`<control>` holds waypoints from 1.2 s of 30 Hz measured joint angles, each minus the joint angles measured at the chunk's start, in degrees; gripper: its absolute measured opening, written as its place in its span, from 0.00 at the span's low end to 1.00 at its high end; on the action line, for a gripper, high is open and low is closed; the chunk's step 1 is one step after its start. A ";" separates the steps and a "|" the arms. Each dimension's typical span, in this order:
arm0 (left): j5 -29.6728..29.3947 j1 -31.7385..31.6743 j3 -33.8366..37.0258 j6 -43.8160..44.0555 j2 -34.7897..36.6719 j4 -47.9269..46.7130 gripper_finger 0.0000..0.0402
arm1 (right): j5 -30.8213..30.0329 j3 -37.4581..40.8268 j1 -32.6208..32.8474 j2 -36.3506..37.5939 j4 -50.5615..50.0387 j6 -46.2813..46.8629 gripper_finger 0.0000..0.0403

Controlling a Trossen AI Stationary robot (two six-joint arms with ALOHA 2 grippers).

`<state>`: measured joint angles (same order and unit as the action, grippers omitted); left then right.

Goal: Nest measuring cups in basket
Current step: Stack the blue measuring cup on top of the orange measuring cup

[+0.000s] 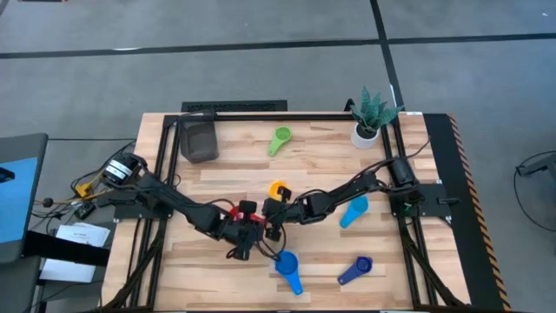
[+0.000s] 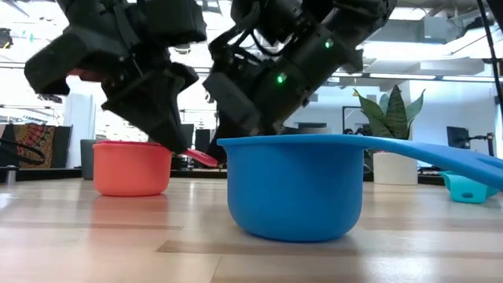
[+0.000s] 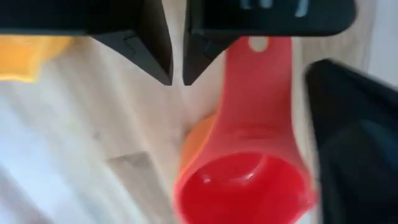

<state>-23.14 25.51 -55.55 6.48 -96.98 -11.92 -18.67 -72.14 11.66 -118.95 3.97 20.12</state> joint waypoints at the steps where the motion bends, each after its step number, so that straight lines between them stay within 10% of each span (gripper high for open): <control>1: -0.67 0.13 -0.39 -0.03 0.33 -0.44 0.00 | -0.82 0.00 0.18 0.81 -1.52 0.00 0.17; 11: 5.12 -0.46 -2.97 -5.65 1.37 8.75 0.03 | -11.72 0.09 5.48 11.93 -26.36 7.22 0.29; 22: 11.63 -4.87 -2.99 -2.30 0.06 20.22 0.30 | -26.63 0.18 16.92 24.15 -62.73 35.81 0.38; 36: 18.43 -5.65 -13.87 -3.91 -10.18 14.55 0.42 | -29.23 1.16 21.05 26.71 -69.15 48.89 0.34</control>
<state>-4.71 19.86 -69.43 2.57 -107.15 2.62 -47.90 -70.97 32.71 -92.25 -65.18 69.01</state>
